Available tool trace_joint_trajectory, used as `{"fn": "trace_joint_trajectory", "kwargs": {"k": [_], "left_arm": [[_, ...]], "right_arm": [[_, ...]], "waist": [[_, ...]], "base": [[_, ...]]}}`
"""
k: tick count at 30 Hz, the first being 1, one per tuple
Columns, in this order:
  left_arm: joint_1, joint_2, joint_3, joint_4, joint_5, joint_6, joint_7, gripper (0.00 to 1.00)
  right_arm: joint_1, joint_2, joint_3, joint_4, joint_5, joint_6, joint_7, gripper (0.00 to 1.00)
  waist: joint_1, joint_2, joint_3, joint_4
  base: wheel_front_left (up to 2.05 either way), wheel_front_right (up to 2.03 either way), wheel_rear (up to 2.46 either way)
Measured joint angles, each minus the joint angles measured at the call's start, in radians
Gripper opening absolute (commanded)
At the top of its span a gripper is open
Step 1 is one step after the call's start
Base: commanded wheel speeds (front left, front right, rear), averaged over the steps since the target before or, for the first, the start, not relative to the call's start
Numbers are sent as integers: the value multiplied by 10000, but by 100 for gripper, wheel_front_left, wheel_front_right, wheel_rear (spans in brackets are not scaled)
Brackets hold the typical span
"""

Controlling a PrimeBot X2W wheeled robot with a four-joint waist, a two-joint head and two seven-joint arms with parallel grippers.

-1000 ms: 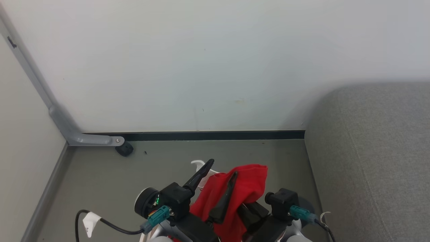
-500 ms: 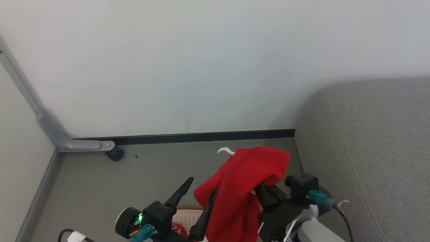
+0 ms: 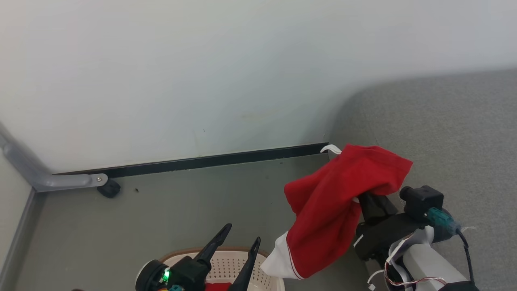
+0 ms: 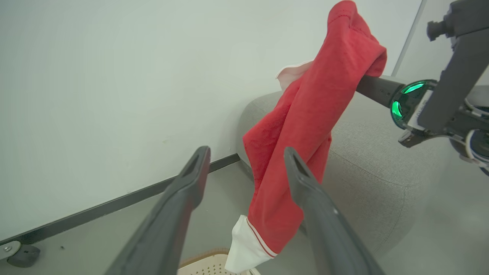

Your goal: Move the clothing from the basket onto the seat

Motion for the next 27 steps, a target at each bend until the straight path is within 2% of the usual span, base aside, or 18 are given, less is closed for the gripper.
{"fn": "trace_joint_trajectory", "kwargs": {"k": [12,27], "left_arm": [[0,136,-90,-585,159,117,102,100],[-325,435,-46,-1147,539,245,474,100]], "right_arm": [[71,-619,-943,-792,-38,-336,-2,0],[74,-746,-2150,-1467,-52,-625,-4,0]], "waist": [[0,0,521,-912],[1,1,1570,-2093]], "base": [[0,0,0],[0,0,0]]}}
